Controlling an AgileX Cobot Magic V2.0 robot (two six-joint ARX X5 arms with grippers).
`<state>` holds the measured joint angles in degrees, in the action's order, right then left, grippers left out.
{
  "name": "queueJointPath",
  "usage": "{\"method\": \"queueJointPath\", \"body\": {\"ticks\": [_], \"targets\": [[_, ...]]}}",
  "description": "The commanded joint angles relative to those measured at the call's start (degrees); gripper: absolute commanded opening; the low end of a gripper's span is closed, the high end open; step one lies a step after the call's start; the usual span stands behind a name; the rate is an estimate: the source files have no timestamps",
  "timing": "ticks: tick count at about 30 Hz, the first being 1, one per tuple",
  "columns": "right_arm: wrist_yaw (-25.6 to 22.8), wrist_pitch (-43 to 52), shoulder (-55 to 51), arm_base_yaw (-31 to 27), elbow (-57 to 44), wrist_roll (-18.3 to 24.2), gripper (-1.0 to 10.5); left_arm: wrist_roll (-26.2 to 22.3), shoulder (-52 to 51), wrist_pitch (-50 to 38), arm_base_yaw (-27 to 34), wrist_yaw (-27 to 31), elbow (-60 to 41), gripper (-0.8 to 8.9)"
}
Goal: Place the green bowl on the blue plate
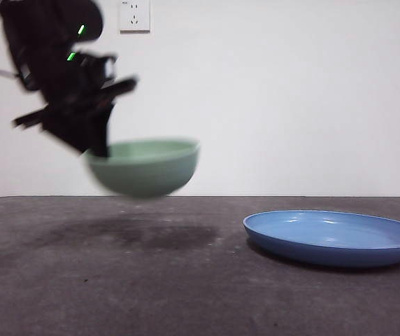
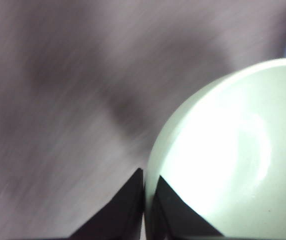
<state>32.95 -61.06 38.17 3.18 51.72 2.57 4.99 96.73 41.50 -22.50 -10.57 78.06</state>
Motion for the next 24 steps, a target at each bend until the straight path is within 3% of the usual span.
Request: {"method": "queueJointPath", "body": {"ticks": [1,11,24], "targets": [[0.02,0.37,0.31,0.13,1.01,-0.57,3.5,2.14,-0.07,-0.61,-2.56,-0.44,3.87,0.12],[0.02,0.55,0.31,0.13,1.01,-1.09,3.5,6.6,3.23,-8.13,-11.43,-0.39,9.05,0.13],[0.02,0.61,0.28,0.13,1.01,-1.92,3.5,7.76,22.25,-6.23,-18.53,-0.37,25.51,0.13]]}}
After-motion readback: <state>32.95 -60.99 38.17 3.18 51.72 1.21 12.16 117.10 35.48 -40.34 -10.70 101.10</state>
